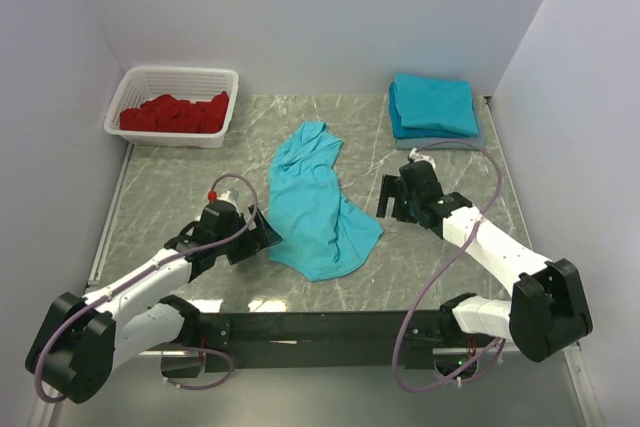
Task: Fold and stack the t-shirts
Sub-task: Flatten the tshirt out
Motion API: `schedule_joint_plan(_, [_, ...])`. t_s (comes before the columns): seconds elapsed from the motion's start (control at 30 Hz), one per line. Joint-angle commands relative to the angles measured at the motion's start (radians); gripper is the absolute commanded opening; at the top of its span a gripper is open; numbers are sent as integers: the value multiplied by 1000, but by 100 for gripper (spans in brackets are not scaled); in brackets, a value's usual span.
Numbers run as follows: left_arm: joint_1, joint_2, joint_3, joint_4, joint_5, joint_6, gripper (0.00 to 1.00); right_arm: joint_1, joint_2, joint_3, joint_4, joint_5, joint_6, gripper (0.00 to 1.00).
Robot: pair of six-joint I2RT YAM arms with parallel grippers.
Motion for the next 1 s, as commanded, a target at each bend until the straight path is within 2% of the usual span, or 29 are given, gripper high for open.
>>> schedule_joint_plan(0.0, [-30,38,-15,184,75,-63,95,22,21,-27,14,-63,12,96])
schedule_joint_plan(0.1, [-57,102,-21,252,77,-78,89,31,59,-41,37,-94,24,93])
schedule_joint_plan(0.2, [-87,170,20,229,49,-65,79,42,105,-44,71,-120,35,91])
schedule_joint_plan(0.23, [-91,184,26,220,26,-61,70,45,128,-44,89,-126,38,90])
schedule_joint_plan(0.3, [-97,207,39,207,3,-55,58,51,154,-39,105,-136,39,87])
schedule_joint_plan(0.33, [-99,210,42,197,-23,-55,45,51,180,-36,117,-163,38,85])
schedule_joint_plan(0.47, [-102,216,51,175,-72,-51,25,79,231,-19,135,-209,39,75])
schedule_joint_plan(0.57, [-104,210,59,172,-90,-40,8,100,259,-9,132,-221,36,58])
schedule_joint_plan(0.6, [-104,205,65,173,-98,-37,4,102,262,-7,132,-226,38,36])
schedule_joint_plan(0.63, [-104,201,71,170,-107,-35,1,104,265,-4,129,-226,36,27])
schedule_joint_plan(0.7, [-104,181,94,169,-135,-20,1,107,248,10,129,-199,33,13])
schedule_joint_plan(0.8, [-104,149,161,167,-153,17,1,105,188,59,125,-146,29,0])
schedule_joint_plan(0.97, [-102,109,379,85,-296,119,1,107,39,226,155,-56,10,0])
